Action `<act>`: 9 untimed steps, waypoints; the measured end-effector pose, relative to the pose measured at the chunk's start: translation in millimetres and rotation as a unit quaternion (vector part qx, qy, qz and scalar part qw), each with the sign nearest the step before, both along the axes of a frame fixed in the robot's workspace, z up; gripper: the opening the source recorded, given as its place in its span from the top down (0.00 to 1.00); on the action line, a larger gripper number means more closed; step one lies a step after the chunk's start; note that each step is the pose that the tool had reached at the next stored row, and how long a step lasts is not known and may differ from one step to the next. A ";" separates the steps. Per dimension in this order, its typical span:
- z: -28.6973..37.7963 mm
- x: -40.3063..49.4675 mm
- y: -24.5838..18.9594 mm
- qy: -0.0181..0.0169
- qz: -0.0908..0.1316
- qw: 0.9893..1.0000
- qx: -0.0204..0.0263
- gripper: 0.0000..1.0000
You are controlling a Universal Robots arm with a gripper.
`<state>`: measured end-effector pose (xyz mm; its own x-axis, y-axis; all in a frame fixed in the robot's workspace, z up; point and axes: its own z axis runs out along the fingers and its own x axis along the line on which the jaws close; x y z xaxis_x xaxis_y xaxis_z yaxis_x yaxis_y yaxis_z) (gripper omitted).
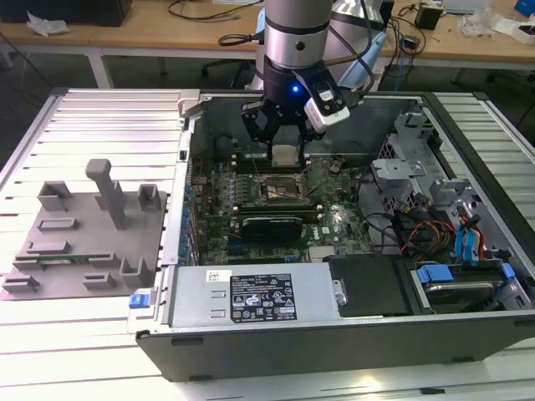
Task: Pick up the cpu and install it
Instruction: 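Place the cpu into insertion slot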
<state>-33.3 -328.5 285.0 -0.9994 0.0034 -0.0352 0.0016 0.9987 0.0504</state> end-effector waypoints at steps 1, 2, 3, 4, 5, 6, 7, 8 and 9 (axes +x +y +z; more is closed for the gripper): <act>0.0 0.0 0.0 0.000 0.000 1.000 0.000 0.45; 0.0 0.0 0.0 0.000 0.000 1.000 0.000 0.45; 0.0 0.0 0.0 0.000 0.000 1.000 0.000 0.45; 0.0 0.0 0.0 0.000 -0.005 1.000 0.000 0.45; -0.1 0.0 0.0 0.000 -0.019 1.000 0.000 0.45; -0.1 0.0 0.0 0.000 -0.028 1.000 0.000 0.45; -0.1 0.0 0.0 0.000 -0.037 0.999 0.000 0.45; -0.2 0.0 0.0 0.000 -0.056 0.998 0.000 0.45; -0.3 0.0 0.0 0.000 -0.067 0.998 0.000 0.45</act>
